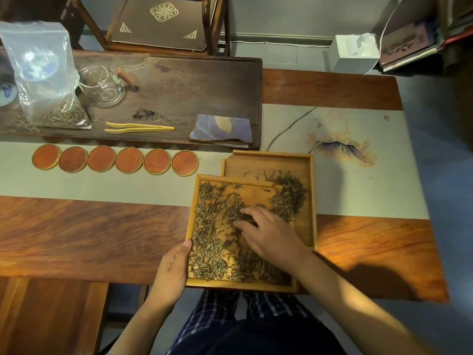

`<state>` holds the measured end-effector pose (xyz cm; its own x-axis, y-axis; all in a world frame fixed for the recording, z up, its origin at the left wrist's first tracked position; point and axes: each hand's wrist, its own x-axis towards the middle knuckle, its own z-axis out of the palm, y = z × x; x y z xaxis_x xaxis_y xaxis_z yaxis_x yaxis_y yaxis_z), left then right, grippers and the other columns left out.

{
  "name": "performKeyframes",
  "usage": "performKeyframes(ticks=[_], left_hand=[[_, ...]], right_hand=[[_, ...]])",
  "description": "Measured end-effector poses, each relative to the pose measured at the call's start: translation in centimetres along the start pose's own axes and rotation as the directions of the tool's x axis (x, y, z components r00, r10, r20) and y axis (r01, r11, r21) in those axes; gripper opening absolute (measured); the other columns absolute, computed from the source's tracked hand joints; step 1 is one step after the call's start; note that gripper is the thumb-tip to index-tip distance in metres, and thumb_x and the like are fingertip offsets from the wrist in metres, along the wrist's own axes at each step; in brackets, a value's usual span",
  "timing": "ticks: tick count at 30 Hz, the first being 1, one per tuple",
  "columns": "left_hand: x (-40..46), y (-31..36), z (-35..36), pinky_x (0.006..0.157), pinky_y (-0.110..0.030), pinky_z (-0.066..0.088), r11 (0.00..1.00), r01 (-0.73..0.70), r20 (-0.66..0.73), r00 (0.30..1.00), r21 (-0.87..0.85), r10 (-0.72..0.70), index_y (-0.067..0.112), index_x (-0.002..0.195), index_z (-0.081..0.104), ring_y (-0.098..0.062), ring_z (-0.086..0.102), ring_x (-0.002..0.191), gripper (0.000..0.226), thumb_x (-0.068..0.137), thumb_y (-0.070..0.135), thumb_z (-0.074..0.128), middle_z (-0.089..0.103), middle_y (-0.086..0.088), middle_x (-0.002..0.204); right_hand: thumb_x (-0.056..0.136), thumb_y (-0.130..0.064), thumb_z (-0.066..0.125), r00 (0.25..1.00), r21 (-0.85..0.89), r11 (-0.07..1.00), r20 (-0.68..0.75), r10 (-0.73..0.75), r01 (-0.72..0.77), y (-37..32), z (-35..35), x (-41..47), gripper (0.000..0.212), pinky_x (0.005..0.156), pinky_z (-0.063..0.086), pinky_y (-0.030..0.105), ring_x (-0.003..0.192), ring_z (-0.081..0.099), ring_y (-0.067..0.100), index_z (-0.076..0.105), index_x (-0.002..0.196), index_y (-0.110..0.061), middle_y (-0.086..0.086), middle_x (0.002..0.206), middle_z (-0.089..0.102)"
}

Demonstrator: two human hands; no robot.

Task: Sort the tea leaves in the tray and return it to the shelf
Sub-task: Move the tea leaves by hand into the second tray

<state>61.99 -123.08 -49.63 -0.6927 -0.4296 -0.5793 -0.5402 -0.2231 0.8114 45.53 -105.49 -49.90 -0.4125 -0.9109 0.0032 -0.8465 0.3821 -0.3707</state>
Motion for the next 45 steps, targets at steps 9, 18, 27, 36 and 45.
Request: performKeyframes(ticks=[9, 18, 27, 36, 45], left_hand=[[0.1, -0.5, -0.4, 0.083, -0.031, 0.049, 0.999, 0.032, 0.011, 0.999, -0.005, -0.032, 0.016, 0.103, 0.073, -0.018, 0.071, 0.098, 0.04, 0.102, 0.029, 0.035, 0.076, -0.003, 0.103], [0.1, -0.7, -0.8, 0.083, -0.027, 0.047, 0.999, 0.037, 0.016, 0.999, 0.03, -0.037, 0.029, 0.102, 0.074, -0.012, 0.07, 0.1, 0.04, 0.103, 0.033, 0.034, 0.075, 0.002, 0.107], [0.3, 0.1, -0.8, 0.081, -0.024, 0.045, 0.999, 0.031, 0.008, 0.999, 0.038, -0.032, 0.036, 0.1, 0.073, -0.007, 0.069, 0.099, 0.039, 0.102, 0.037, 0.034, 0.075, 0.006, 0.106], [0.1, 0.2, -0.6, 0.075, -0.012, 0.051, 0.999, 0.002, 0.024, 1.0, 0.033, -0.003, 0.018, 0.105, 0.072, -0.014, 0.07, 0.098, 0.04, 0.103, 0.031, 0.034, 0.076, -0.001, 0.104], [-0.2, 0.0, -0.1, 0.072, -0.011, 0.051, 1.0, -0.006, 0.022, 1.0, 0.018, 0.006, 0.014, 0.103, 0.072, -0.015, 0.071, 0.095, 0.04, 0.103, 0.028, 0.034, 0.076, -0.003, 0.101]], right_hand=[[0.084, -0.006, 0.065, 0.985, -0.062, 0.983, 0.005, 0.174, -0.173, 3.5, -1.4, 0.8, 0.033, 0.075, 0.057, 0.038, 0.11, 0.057, 0.029, 0.062, 0.117, -0.007, 0.015, 0.121, 0.058], [0.091, -0.012, 0.058, 0.936, 0.048, 0.94, -0.086, 0.341, -0.338, 5.5, -1.2, 0.8, 0.023, 0.072, 0.055, 0.033, 0.101, 0.057, 0.023, 0.064, 0.112, -0.009, 0.008, 0.11, 0.057], [0.089, -0.032, 0.059, 0.982, 0.157, 0.974, -0.075, 0.175, -0.162, 1.5, -2.4, -1.6, 0.032, 0.087, 0.05, 0.026, 0.106, 0.058, 0.019, 0.065, 0.112, -0.012, 0.006, 0.113, 0.062], [0.086, -0.014, 0.067, 0.97, 0.195, 0.957, -0.071, 0.232, -0.215, 1.4, -1.0, -2.9, 0.023, 0.085, 0.053, 0.035, 0.107, 0.058, 0.023, 0.068, 0.108, -0.011, 0.007, 0.112, 0.061], [0.084, 0.002, 0.063, 0.959, 0.192, 0.951, -0.097, 0.265, -0.243, 3.8, -1.3, -1.2, 0.022, 0.082, 0.052, 0.035, 0.102, 0.059, 0.027, 0.068, 0.105, -0.004, 0.011, 0.106, 0.061]])
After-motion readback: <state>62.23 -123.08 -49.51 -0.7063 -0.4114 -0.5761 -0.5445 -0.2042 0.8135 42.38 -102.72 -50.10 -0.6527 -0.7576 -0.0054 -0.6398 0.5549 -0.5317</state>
